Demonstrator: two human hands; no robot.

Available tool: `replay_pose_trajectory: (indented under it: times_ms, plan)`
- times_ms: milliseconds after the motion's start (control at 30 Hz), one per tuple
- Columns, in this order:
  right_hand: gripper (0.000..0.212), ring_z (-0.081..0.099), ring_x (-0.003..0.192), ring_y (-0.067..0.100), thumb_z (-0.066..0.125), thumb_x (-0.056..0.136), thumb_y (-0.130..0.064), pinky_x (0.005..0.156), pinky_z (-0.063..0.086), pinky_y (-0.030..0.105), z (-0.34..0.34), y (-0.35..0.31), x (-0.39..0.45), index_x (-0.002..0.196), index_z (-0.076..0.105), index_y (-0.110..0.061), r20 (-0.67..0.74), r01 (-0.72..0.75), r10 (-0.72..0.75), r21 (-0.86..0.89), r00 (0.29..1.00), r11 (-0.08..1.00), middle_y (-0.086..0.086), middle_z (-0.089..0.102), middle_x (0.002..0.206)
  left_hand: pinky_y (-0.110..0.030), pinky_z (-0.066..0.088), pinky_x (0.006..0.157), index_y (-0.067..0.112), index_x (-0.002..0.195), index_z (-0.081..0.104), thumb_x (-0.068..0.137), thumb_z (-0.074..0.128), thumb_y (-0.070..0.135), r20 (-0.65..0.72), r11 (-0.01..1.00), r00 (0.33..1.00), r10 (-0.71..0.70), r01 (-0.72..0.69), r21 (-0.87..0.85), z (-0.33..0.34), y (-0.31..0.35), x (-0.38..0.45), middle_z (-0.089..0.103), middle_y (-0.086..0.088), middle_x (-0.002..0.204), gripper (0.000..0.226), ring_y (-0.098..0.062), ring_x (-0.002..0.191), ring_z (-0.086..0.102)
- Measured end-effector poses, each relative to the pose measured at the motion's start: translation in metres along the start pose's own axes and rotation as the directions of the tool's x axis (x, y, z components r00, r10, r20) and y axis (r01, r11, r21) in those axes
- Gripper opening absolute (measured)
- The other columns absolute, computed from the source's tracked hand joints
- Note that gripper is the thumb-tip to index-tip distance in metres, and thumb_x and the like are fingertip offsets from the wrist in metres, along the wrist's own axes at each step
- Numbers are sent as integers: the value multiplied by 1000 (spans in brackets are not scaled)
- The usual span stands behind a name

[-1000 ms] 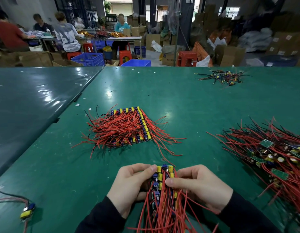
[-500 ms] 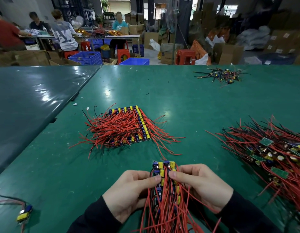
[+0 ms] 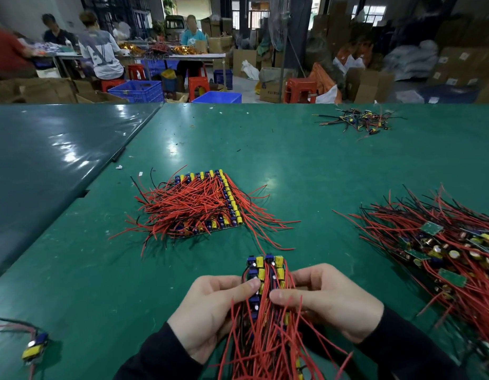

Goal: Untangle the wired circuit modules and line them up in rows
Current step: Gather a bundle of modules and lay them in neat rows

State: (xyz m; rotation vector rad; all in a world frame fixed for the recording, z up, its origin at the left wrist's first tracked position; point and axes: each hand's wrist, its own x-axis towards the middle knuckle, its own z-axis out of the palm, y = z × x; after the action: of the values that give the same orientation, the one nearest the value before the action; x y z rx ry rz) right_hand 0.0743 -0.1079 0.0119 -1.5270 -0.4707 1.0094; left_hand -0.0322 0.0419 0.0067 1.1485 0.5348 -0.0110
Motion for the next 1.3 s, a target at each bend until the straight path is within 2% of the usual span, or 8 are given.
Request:
replay_pose_trajectory:
  times_ms: [300,667,733,867,900,1000,1133,1300]
  plan:
    - [45,67,76,27,78,60,-25,79,53,38,2,5,4,94,71,3,-2,-8,9,131,1000,991,25,70,97,-23,52,46,0,67,73,57,76,10,27,999,999,-37,37,-2,-3,8,-3,69,-20,72,15,-19,50,64]
    - [41,69,66,29,70,66,-11,68,58,35,8,12,6,98,66,14,8,-20,19,327,1000,945,35,65,97,-30,57,58,-9,87,70,67,69,11,68,999,997,-31,30,14,-7,2,2,69,-26,84,28,-23,59,65]
    - [40,68,69,29,71,67,-14,72,57,36,9,8,5,97,68,11,-4,-14,16,278,1000,960,32,67,97,-31,57,58,-8,87,70,66,70,12,52,1000,999,9,-10,19,-5,1,2,69,-26,84,29,-24,59,66]
    - [48,64,70,15,69,61,-52,68,54,37,1,-4,1,85,76,-12,-213,161,-224,-276,951,947,12,73,92,-29,57,57,-9,92,69,67,70,12,3,990,991,137,-137,21,-4,3,1,69,-29,88,33,-26,61,67]
    - [53,65,71,12,65,59,-58,67,55,35,-3,-6,2,87,75,-14,-246,189,-262,-282,933,941,8,72,95,-29,57,54,-7,95,68,66,70,11,-15,987,987,160,-160,2,-5,4,1,70,-29,87,34,-25,59,67]
    - [66,65,83,20,51,69,-59,75,54,36,-9,-13,1,102,71,-5,-73,80,-74,97,995,992,14,70,102,-29,57,50,-3,105,63,66,68,4,-34,977,984,174,-177,-119,-6,6,3,69,-30,90,40,-26,56,67]
    - [57,63,71,18,44,73,-53,51,53,27,2,-16,-6,93,73,-8,122,-63,35,237,992,970,9,70,91,-33,57,50,-1,107,64,71,63,4,-13,952,984,179,-176,-251,-5,7,5,69,-24,83,36,-24,53,65]
    - [38,62,109,17,56,78,-32,87,51,32,17,-5,-5,107,72,-13,8,202,-203,95,979,975,3,65,121,-25,58,54,6,104,67,74,58,6,-125,904,943,310,-333,-268,-4,6,10,72,-16,87,31,-16,58,67]
